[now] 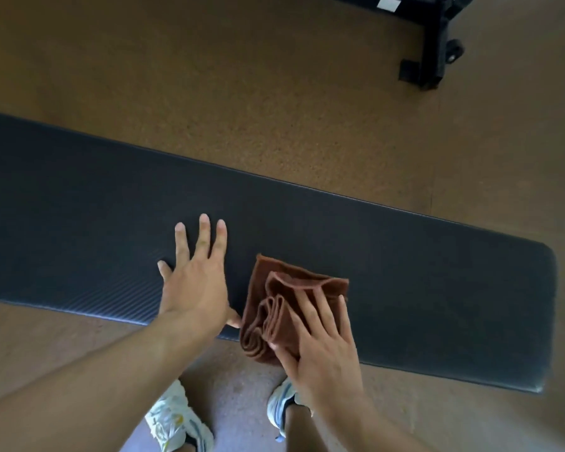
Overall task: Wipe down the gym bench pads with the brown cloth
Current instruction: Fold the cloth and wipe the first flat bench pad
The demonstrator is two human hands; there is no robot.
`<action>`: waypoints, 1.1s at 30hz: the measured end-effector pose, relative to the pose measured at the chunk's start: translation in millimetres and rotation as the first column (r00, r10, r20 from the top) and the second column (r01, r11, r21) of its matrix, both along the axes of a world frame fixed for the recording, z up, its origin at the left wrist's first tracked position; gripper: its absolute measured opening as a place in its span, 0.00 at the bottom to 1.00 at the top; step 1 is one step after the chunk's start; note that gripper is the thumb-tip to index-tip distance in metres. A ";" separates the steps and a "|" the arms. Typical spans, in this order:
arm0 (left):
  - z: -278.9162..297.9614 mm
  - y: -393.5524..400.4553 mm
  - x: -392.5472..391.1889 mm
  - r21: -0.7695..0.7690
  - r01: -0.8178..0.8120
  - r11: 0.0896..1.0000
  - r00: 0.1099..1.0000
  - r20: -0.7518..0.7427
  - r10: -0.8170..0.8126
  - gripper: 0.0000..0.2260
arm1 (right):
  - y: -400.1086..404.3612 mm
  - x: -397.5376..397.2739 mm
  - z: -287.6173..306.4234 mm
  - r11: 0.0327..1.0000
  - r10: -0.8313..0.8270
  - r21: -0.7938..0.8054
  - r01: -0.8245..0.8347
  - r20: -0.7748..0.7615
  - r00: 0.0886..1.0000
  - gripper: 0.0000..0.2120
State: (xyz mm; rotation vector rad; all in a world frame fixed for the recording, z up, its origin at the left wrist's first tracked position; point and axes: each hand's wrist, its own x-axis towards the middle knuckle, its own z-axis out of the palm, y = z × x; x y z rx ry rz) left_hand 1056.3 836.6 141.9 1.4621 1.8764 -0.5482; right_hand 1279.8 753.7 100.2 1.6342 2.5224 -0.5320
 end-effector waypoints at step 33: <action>-23.9 -135.9 -25.0 0.493 -0.139 0.859 0.979 0.202 0.043 0.54 | 43.0 -96.6 -3.3 0.997 0.019 0.081 -0.014 -0.060 0.998 0.27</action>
